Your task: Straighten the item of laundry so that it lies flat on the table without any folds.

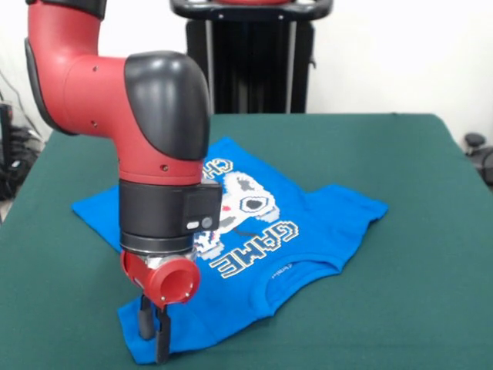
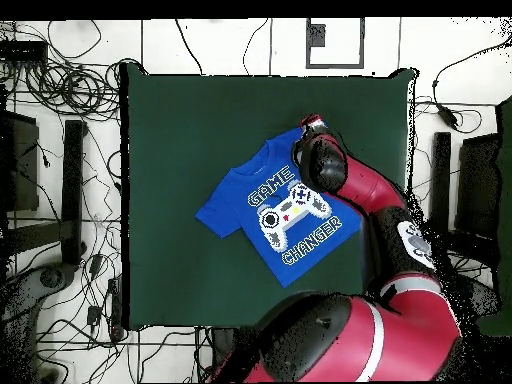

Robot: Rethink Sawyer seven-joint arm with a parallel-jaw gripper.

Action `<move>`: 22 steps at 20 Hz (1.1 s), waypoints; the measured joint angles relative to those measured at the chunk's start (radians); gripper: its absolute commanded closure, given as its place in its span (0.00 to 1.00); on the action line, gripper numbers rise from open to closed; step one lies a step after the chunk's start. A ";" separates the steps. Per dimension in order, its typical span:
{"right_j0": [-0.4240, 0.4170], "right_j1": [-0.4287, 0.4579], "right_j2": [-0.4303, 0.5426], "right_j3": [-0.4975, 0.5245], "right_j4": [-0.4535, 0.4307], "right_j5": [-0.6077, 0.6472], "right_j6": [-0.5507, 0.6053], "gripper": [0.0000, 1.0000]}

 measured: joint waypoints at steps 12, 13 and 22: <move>-0.004 -0.180 0.000 0.088 0.000 0.168 0.000 0.00; -0.006 -0.198 0.000 0.091 -0.001 0.181 0.000 0.00; -0.014 -0.275 0.000 0.094 -0.004 0.209 0.000 0.00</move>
